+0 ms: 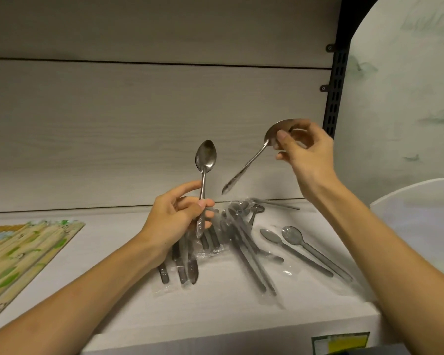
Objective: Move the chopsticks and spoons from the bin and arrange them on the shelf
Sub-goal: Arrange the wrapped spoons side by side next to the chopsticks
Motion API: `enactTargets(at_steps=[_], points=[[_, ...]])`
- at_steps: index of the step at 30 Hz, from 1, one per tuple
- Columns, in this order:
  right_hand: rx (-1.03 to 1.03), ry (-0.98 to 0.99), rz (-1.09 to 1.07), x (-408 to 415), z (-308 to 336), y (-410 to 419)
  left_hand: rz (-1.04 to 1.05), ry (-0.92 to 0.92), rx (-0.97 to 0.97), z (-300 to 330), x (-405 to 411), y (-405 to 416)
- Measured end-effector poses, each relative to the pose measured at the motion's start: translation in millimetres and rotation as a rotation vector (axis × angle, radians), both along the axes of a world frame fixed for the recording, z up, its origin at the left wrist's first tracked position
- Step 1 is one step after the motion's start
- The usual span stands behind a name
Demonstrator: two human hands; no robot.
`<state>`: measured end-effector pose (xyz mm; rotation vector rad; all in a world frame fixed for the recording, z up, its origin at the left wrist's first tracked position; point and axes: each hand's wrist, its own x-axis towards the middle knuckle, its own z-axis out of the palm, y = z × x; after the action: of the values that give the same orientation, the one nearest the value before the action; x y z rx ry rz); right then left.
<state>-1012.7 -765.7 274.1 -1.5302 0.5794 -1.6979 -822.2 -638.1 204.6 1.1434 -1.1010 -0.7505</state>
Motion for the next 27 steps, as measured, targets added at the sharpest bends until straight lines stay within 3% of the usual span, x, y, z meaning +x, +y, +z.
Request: enactTargets(at_steps=[3, 5, 9, 16, 19, 24, 27], points=[[0.111, -0.046, 0.122, 6, -9, 3, -0.018, 0.014, -0.002, 1, -1, 0], [0.183, 0.065, 0.21, 14, -20, 10, -0.063, 0.026, 0.017, 3, -4, 2], [0.134, 0.29, 0.22, 28, -35, 24, -0.237, 0.068, 0.079, 5, -11, 7], [0.093, 0.301, 0.15, 28, -37, 27, -0.339, 0.079, 0.14, 6, -8, 10], [0.123, 0.296, 0.218, 26, -36, 27, -0.375, 0.107, 0.162, 6, -9, 11], [0.095, 0.322, 0.177, 26, -40, 24, -0.403, 0.238, 0.17, 9, -11, 10], [0.05, 0.332, 0.118, 29, -44, 22, -0.364, 0.157, 0.169, 7, -13, 10]])
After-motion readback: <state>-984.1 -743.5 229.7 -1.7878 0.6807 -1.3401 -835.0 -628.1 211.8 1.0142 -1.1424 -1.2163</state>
